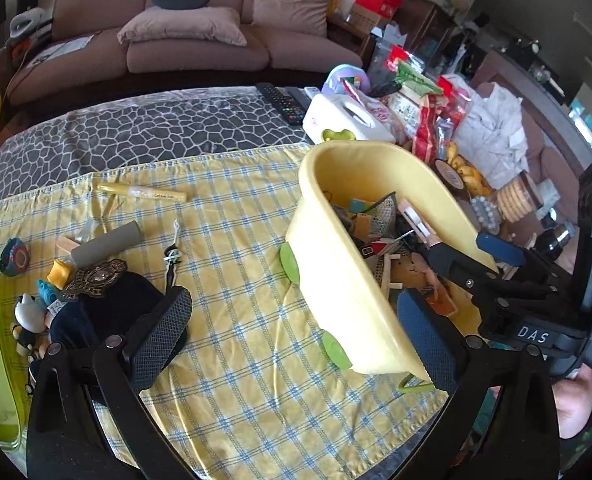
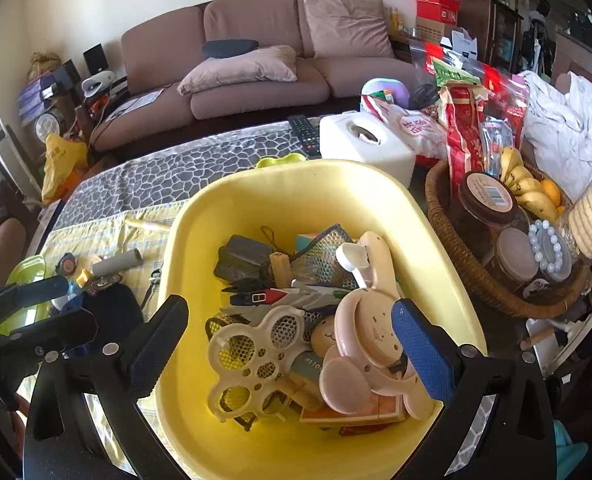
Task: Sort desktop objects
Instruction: 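Withdraw the right gripper from the basin back toward the pile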
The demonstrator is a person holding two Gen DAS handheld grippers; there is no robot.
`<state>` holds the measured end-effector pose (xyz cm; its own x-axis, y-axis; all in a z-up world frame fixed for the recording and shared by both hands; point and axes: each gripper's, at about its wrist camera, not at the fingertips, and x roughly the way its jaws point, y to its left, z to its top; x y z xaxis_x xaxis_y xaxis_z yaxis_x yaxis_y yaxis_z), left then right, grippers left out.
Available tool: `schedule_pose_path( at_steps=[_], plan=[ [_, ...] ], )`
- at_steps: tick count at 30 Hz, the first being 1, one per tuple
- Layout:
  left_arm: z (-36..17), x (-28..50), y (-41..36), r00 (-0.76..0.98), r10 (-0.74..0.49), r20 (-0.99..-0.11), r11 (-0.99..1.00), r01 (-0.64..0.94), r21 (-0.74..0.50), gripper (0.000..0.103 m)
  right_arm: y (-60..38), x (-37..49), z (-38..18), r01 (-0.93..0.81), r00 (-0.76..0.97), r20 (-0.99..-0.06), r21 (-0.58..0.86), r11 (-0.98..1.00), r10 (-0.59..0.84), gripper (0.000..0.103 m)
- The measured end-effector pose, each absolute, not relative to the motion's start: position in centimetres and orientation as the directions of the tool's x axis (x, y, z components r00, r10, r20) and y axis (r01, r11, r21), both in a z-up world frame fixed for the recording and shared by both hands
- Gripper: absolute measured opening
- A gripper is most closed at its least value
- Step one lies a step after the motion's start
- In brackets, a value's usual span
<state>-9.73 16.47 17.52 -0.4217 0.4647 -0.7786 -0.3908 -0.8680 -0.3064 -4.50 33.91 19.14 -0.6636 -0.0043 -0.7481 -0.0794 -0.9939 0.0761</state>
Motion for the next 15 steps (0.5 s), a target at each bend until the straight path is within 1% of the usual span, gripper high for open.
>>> schedule_pose_path(
  at_steps=[15],
  plan=[
    [14.3, -9.0, 7.4, -0.486, 0.362, -0.795, -0.929, -0.252, -0.269, 0.103, 27.4, -5.8, 19.2, 0.021, -0.668, -0.742, 0.04, -0.999, -0.044, 0.103]
  ],
)
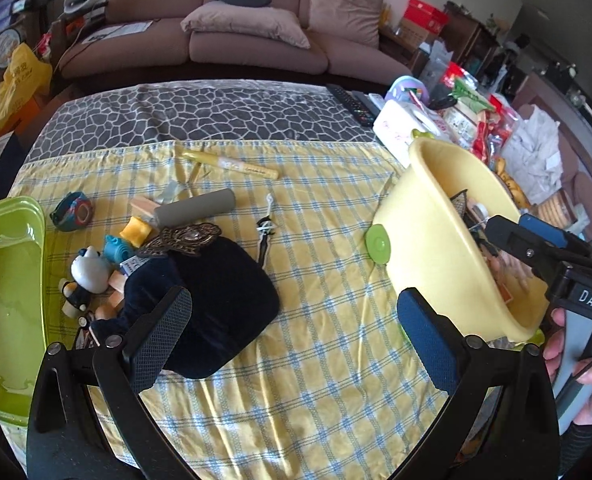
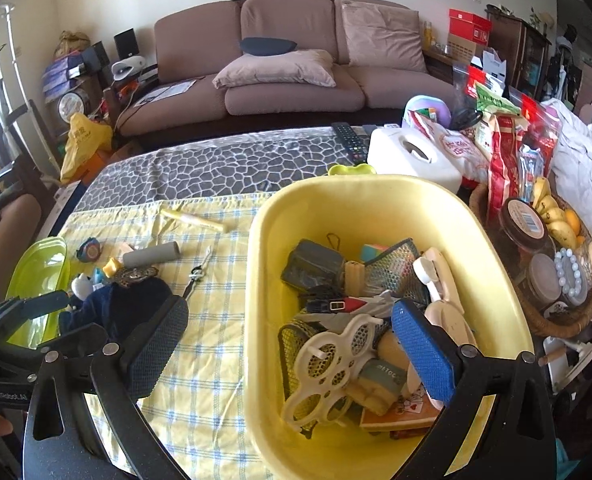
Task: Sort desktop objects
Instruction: 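Withdraw the right gripper from the basin back toward the pile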
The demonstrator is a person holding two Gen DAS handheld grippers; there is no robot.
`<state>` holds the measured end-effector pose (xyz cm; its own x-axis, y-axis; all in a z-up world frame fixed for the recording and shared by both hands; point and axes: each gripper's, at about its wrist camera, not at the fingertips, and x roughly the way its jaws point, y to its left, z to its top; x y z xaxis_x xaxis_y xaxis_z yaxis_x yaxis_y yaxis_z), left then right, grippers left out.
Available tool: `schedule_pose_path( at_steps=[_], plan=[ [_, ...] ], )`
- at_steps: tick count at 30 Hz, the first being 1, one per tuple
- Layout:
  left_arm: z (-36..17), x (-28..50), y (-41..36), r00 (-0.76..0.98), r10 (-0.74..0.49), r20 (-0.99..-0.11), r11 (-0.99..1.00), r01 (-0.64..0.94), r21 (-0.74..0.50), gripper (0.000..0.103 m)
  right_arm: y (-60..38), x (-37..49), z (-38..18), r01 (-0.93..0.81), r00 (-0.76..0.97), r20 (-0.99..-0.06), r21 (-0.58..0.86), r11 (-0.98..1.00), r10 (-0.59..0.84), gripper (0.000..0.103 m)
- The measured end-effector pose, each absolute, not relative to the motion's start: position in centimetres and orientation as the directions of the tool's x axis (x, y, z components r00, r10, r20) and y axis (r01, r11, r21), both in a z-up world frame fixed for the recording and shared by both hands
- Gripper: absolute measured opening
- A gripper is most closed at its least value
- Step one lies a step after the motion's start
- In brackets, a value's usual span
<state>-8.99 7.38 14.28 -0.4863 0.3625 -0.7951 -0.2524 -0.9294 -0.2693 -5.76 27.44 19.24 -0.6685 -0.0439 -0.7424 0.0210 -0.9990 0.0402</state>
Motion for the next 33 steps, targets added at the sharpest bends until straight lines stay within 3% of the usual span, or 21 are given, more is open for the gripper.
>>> schedule_pose_path(
  at_steps=[11, 21, 33],
  plan=[
    [11.5, -9.2, 0.2, -0.537, 0.252, -0.805, -0.968, -0.127, -0.218, 0.103, 21.0, -7.6, 18.0, 0.104, -0.651, -0.755, 0.015, -0.994, -0.079, 0.103],
    [10.5, -9.4, -3.9, -0.538, 0.233, -0.81, -0.971, -0.083, -0.224, 0.103, 14.7, -9.3, 15.9, 0.167, -0.626, -0.774, -0.017, -0.986, -0.092, 0.103],
    [9.4, -10.1, -7.3, -0.529, 0.225, -0.818, -0.97, -0.047, -0.237, 0.103, 12.1, -11.1, 13.9, 0.161, -0.601, -0.788, 0.046, -0.986, -0.135, 0.103]
  ],
)
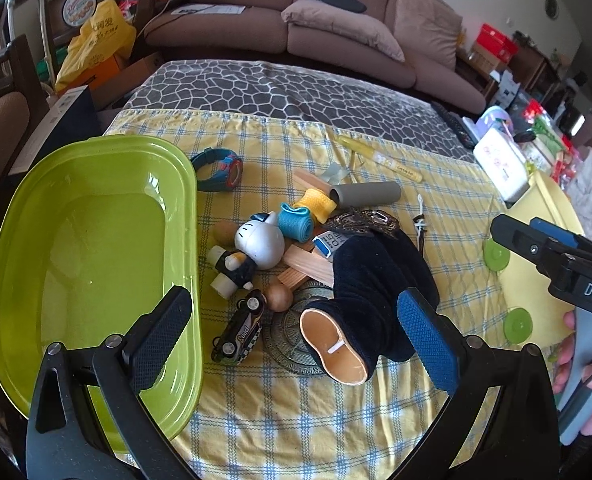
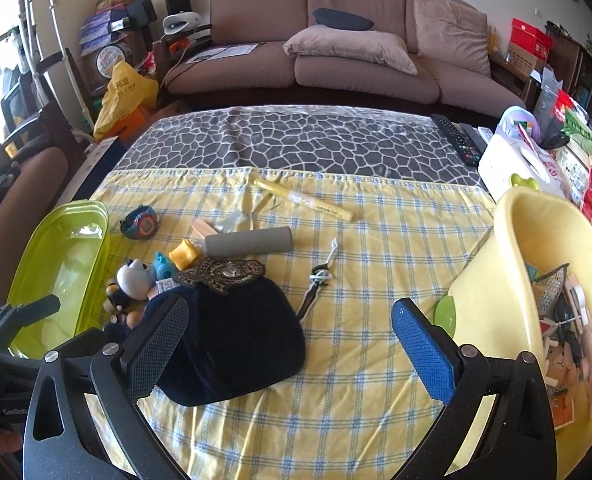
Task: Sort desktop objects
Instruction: 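Withdraw the right gripper from the basin back toward the pile, then grasp the navy flower-print pouch with the left gripper while the right gripper grips it too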
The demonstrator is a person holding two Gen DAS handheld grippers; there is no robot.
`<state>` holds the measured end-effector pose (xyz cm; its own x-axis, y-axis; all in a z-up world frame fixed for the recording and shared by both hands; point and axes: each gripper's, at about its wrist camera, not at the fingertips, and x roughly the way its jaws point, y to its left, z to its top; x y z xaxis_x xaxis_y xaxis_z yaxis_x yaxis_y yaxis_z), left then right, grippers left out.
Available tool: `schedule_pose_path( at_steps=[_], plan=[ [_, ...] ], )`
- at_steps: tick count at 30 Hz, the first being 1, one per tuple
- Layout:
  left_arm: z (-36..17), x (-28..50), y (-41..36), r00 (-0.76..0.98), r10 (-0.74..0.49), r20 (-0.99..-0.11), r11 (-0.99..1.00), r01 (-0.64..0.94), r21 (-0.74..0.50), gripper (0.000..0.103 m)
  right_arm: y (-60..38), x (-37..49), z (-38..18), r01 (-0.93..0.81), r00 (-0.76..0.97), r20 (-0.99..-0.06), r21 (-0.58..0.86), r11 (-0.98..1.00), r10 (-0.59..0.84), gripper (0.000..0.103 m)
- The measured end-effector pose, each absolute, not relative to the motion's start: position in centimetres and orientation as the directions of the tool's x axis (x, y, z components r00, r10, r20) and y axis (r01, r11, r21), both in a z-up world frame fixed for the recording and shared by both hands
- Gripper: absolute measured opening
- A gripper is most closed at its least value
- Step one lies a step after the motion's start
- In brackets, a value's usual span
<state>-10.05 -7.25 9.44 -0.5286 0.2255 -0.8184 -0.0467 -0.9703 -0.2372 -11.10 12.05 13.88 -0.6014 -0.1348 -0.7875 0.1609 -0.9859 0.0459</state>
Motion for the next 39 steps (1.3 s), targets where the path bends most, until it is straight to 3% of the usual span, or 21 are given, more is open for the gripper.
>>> schedule_pose_path(
  at_steps=[10, 25, 28, 30, 34, 36, 39],
  plan=[
    [8.9, -10.8, -9.6, -0.522, 0.303, -0.797, -0.94, -0.025, -0.341, 0.103, 12.3, -12.6, 12.3, 0.126, -0.57, -0.79, 0.187, -0.974, -0.226, 0.103],
    [7.2, -10.2, -5.2, -0.423, 0.37, -0.827, -0.929, -0.155, -0.337, 0.102, 14.8, -14.9, 6.6, 0.039, -0.43, -0.846, 0.33, -0.943, -0.314, 0.103],
    [6.7, -10.3, -4.9, -0.406, 0.368, -0.836, -0.93, -0.156, -0.333, 0.097, 14.8, -15.0, 5.6, 0.038, -0.399, -0.854, 0.348, -0.937, -0.334, 0.103],
    [6.2, -10.4, -4.6, -0.391, 0.368, -0.844, -0.93, -0.164, -0.329, 0.084, 14.7, -15.1, 4.9, 0.033, -0.378, -0.863, 0.35, -0.936, -0.336, 0.102],
    [5.2, -10.6, -3.7, -0.361, 0.36, -0.86, -0.932, -0.188, -0.311, 0.075, 14.2, -15.1, 3.6, 0.044, -0.352, -0.879, 0.329, -0.943, -0.323, 0.102],
    [4.8, -10.6, -3.0, -0.347, 0.357, -0.867, -0.932, -0.199, -0.304, 0.069, 13.8, -15.1, 2.9, 0.052, -0.329, -0.883, 0.336, -0.94, -0.334, 0.094],
    [4.5, -10.6, -2.5, -0.343, 0.361, -0.867, -0.929, -0.208, -0.305, 0.068, 13.0, -14.8, 2.9, 0.087, -0.333, -0.883, 0.322, -0.943, -0.332, 0.084]
  ],
)
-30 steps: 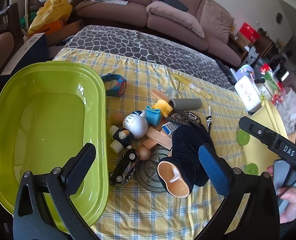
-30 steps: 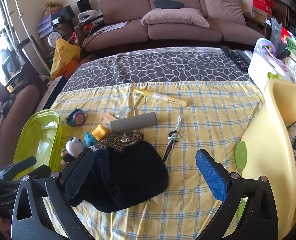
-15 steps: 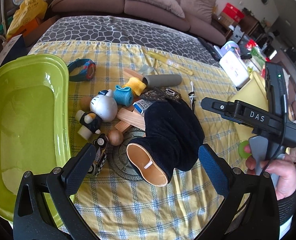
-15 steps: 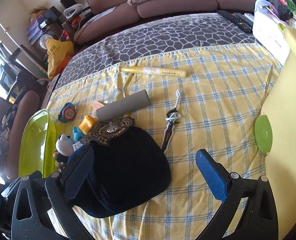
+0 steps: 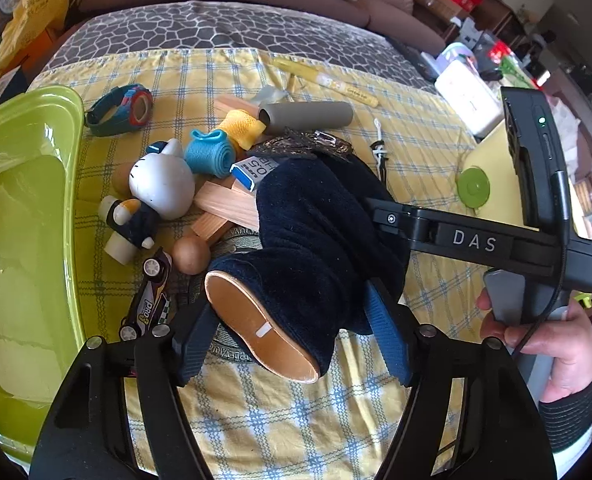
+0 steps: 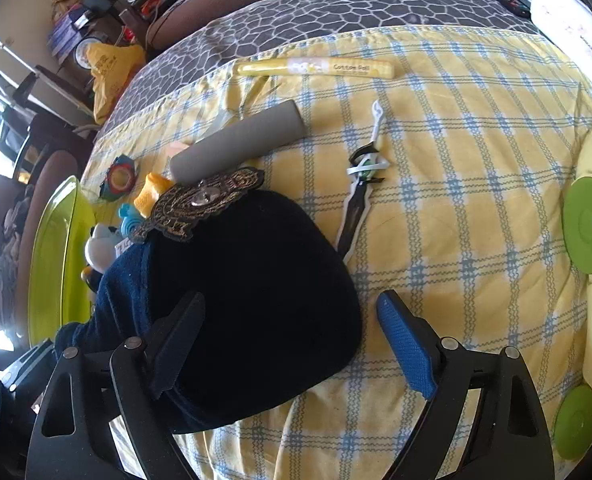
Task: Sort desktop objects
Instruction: 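Grasp the navy flower-print pouch with the left gripper while the right gripper grips it too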
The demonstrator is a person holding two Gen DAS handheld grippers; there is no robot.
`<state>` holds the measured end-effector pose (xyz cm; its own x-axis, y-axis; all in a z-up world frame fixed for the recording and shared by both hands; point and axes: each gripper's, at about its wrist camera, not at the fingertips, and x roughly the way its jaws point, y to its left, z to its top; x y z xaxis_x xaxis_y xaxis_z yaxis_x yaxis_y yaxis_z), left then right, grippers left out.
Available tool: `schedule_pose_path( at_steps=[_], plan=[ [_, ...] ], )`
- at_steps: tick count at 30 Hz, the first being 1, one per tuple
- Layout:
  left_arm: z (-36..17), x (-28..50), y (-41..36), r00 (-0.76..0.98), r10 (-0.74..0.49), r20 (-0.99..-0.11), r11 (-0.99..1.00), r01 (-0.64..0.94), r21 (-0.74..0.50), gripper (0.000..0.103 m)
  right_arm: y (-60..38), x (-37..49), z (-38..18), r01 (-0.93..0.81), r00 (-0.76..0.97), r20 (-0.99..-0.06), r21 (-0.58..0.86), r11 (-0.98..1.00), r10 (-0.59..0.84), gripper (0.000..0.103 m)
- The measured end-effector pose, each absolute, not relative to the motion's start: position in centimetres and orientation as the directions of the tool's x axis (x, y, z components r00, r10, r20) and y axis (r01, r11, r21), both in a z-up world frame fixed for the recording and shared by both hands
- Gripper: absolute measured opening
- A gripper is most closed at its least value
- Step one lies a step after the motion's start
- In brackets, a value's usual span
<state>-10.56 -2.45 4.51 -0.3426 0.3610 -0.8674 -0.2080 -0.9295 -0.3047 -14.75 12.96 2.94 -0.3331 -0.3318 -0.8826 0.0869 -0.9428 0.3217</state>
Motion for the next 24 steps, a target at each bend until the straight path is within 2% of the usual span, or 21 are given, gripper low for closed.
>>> schedule_pose_path(
  at_steps=[4, 6, 8, 9, 11, 12, 14, 24],
  plan=[
    [4.6, -10.7, -2.8, -0.348, 0.372, -0.861, -0.927, -0.194, -0.322, 0.065, 12.7, -14.5, 3.6, 0.114, -0.343, -0.881, 0.305, -0.946, -0.325, 0.073],
    [4.8, -10.7, -3.1, -0.353, 0.381, -0.854, -0.924, -0.184, -0.336, 0.062, 12.8, -14.5, 4.0, 0.122, -0.348, -0.873, 0.318, -0.94, -0.341, 0.05],
    [4.9, -10.8, -3.4, -0.352, 0.394, -0.849, -0.919, -0.177, -0.353, 0.06, 12.9, -14.4, 4.5, 0.136, -0.342, -0.858, 0.357, -0.924, -0.382, 0.04],
    [4.8, -11.0, -3.4, -0.349, 0.393, -0.851, -0.919, -0.172, -0.354, 0.06, 13.0, -14.5, 4.5, 0.135, -0.333, -0.852, 0.382, -0.914, -0.405, 0.038],
    [4.7, -11.1, -3.5, -0.349, 0.392, -0.851, -0.92, -0.157, -0.359, 0.06, 13.4, -14.4, 4.6, 0.108, -0.34, -0.856, 0.375, -0.921, -0.389, 0.041],
    [4.7, -11.1, -3.5, -0.349, 0.39, -0.852, -0.921, -0.158, -0.357, 0.06, 13.7, -14.4, 4.5, 0.088, -0.345, -0.864, 0.36, -0.929, -0.367, 0.056],
    [4.8, -11.1, -3.3, -0.352, 0.386, -0.853, -0.922, -0.164, -0.35, 0.06, 14.6, -14.3, 4.2, 0.051, -0.347, -0.866, 0.367, -0.929, -0.361, 0.074],
    [5.5, -11.4, -2.9, -0.363, 0.38, -0.851, -0.925, -0.154, -0.347, 0.059, 19.0, -12.2, 2.5, -0.092, -0.285, -0.78, 0.6, -0.794, -0.557, 0.074]
  ],
)
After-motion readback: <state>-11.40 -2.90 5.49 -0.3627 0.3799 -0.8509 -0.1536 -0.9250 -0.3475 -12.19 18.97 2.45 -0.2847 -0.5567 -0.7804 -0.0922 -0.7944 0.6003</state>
